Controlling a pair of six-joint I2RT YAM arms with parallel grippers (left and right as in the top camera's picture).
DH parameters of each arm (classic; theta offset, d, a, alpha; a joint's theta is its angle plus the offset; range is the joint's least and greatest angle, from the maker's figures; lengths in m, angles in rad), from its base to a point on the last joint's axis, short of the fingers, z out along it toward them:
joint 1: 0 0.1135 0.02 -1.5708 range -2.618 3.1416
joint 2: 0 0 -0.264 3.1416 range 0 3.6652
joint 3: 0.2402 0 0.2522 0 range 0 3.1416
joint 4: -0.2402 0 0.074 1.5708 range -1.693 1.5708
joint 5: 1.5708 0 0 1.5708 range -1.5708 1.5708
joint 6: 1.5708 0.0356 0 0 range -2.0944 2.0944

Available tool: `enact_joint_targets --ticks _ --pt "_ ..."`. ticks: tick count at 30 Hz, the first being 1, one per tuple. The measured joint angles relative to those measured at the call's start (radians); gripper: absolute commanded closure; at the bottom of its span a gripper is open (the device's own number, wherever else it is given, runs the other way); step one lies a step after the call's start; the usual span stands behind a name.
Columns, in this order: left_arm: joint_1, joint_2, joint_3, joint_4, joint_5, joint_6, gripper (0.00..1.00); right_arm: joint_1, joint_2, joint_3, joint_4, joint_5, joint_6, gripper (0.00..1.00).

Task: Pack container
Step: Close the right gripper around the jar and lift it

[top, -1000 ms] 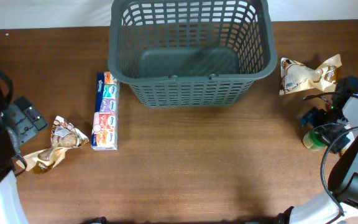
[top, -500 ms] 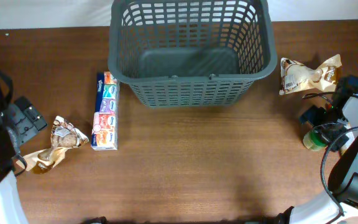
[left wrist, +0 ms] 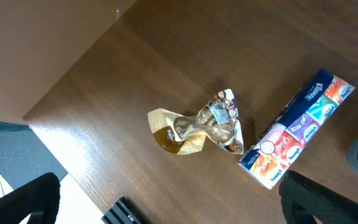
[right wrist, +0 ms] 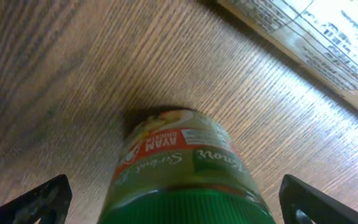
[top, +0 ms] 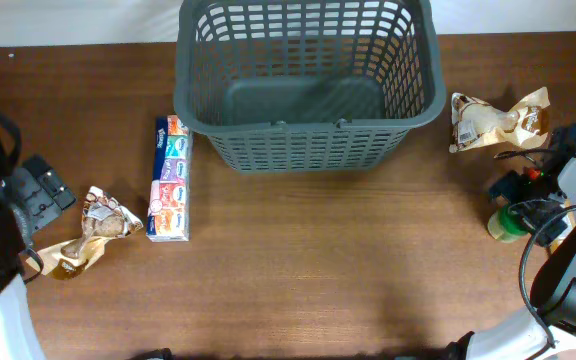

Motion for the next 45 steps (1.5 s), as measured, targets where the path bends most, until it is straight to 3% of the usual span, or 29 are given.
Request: enact_joint_targets --ticks 45 --pt "0.0 0.0 0.0 0.0 0.0 0.0 0.01 0.0 0.05 -0.027 0.061 -0.012 -0.013 0.01"
